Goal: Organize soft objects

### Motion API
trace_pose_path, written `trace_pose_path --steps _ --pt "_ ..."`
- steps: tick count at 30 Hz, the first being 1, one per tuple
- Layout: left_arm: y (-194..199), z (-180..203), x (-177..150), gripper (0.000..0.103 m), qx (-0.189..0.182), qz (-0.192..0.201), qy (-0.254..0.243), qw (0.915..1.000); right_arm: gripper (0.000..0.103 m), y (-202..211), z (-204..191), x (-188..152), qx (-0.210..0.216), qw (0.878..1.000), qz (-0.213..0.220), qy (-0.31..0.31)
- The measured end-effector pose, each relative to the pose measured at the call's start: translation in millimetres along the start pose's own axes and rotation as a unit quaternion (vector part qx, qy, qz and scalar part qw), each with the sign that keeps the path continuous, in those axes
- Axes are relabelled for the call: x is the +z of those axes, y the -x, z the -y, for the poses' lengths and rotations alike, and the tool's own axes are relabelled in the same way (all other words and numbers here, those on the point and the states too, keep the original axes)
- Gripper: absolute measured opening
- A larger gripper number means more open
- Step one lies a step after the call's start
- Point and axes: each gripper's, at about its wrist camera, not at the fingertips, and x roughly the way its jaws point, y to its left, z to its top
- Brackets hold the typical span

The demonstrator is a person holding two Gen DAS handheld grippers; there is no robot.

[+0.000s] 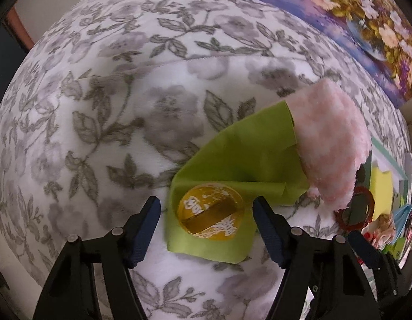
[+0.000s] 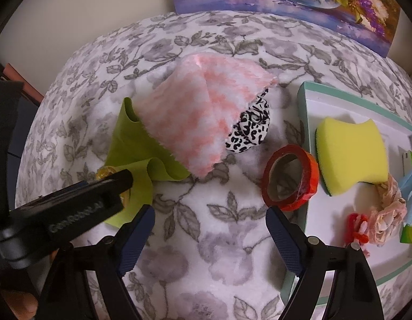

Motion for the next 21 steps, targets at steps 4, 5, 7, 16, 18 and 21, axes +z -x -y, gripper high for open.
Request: trace_pose_path --steps 4,5,7,16,18,21 --pt "-11 9 2 0.052 0.002 -0.008 -0.012 0.9999 0.087 0 3 0 0.002 1.000 -0.001 -0.003" --pt "-13 10 2 0.052 0.000 -0.010 -0.013 0.9999 0.087 0 4 -1 0.002 1.000 -0.001 -0.003" --pt "-16 12 2 0.052 -0.001 -0.011 -0.012 0.9999 0.087 0 5 -1 0.003 1.000 -0.002 -0.003" --pt "6 1 -3 0.051 -0.019 0.010 -0.008 0.9997 0.084 -2 0 1 0.016 1.000 -0.001 -0.003" --pt "13 -6 -3 0.051 -0.020 0.016 0.003 0.9997 0.083 -3 -5 2 0.029 1.000 0.000 -0.001" --pt "22 -21 -2 0.051 -0.007 0.030 0.024 0.9992 0.081 -5 -13 4 0.045 0.999 0.003 0.005"
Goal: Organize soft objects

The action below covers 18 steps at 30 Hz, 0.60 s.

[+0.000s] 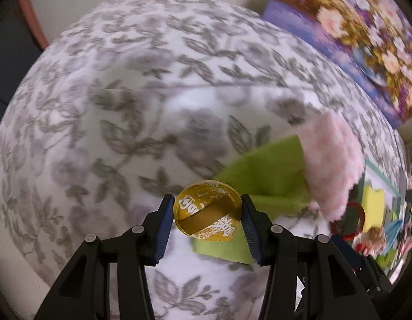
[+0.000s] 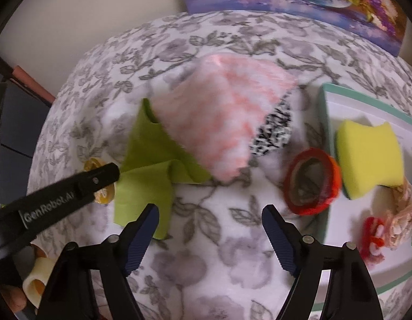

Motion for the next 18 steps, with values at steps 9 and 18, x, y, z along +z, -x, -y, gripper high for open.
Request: trace_pose_path --steps 9,18 --pt "18 -46 5 0.051 0.039 0.036 0.065 0.9965 0.080 -22 -34 5 0.036 0.999 -0.004 0.020" --pt "18 -70 12 0.051 0.039 0.038 0.094 0.9941 0.080 -50 -63 8 0.037 0.999 -0.014 0.027"
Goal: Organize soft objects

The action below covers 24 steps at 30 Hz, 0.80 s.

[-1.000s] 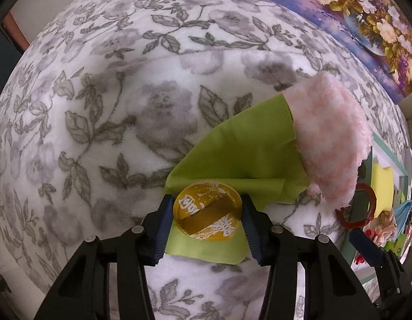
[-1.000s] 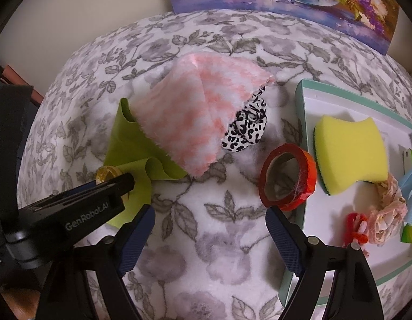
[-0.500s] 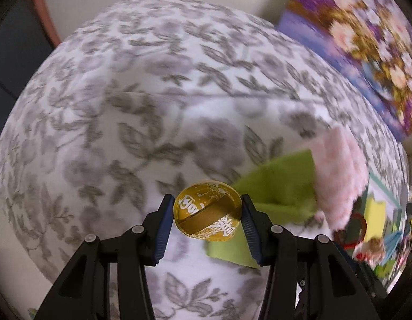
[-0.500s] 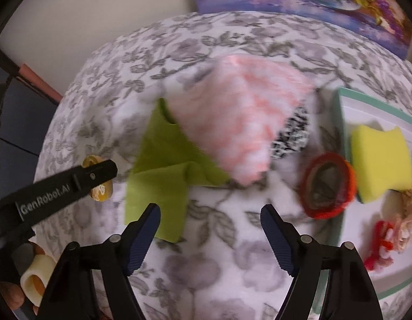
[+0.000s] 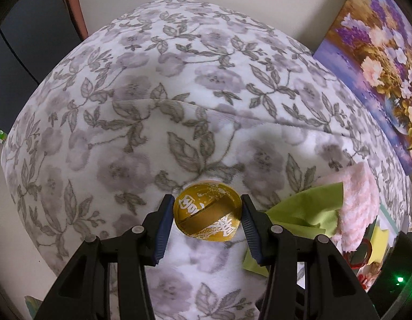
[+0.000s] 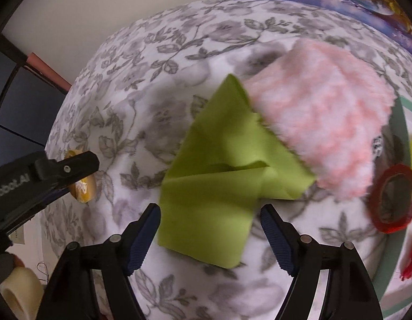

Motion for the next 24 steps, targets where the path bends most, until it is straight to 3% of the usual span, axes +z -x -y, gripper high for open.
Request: trace_pose_path --steps 12,17,20,24 --pt "0 -12 4 0.051 -0.002 -0.002 0.012 0.9999 0.079 -14 -26 0 -0.071 0.997 0.014 0.040" --pt "0 -12 3 0.051 -0.004 -0.003 0.014 0.9999 0.058 -15 -29 -1 -0.108 0.993 0.020 0.050" --pt "1 -11 2 0.051 -0.005 -0.002 0.013 0.9999 0.048 -10 -21 -1 -0.103 0.994 0.022 0.039" --pt "1 -9 2 0.051 -0.009 -0.004 0.010 0.9999 0.021 -5 -13 -1 -0.081 0.996 0.023 0.030"
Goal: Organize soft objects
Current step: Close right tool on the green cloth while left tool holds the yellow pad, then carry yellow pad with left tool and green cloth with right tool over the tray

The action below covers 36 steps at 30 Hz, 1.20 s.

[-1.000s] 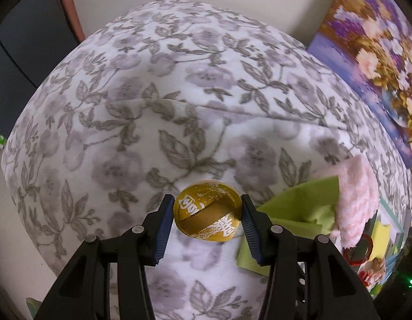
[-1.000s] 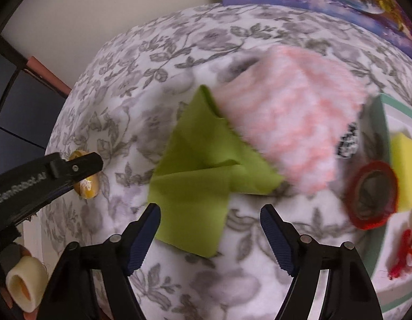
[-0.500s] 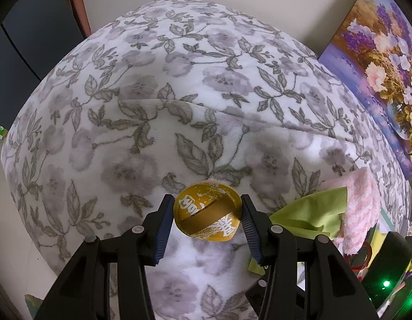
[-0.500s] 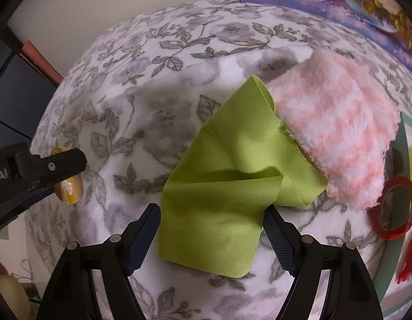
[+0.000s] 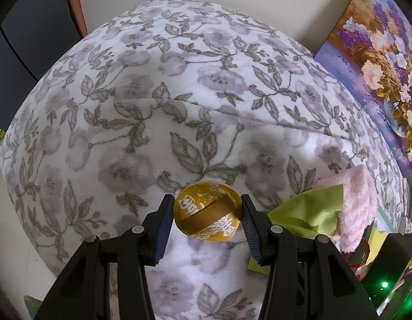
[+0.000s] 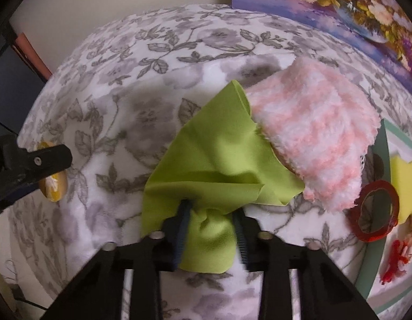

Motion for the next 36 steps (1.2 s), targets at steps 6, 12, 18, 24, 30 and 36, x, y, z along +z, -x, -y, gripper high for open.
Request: trace_pose_path --steps 6,12,18,24,30,36 --pt "1 0 0 0.051 -0.005 -0.001 -0.001 1.0000 0.008 2 10 -1 0.049 0.999 -0.002 -0.016" --pt "2 0 0 0.051 -0.011 0.000 -0.002 0.9999 0.007 15 5 4 0.078 0.997 0.017 -0.015" --pt "10 0 2 0.051 -0.018 0.011 0.000 0.9998 0.007 41 10 7 0.097 0.994 0.043 -0.018" --pt "25 4 4 0.051 -0.022 0.029 -0.003 0.9993 0.007 71 17 12 0.107 0.991 0.079 -0.021" --pt "41 8 4 0.051 -0.027 0.049 -0.004 0.9984 0.007 103 27 16 0.114 0.986 0.117 -0.026" --pt "57 15 3 0.051 -0.031 0.066 -0.008 0.9973 0.007 129 43 17 0.115 0.982 0.147 -0.037"
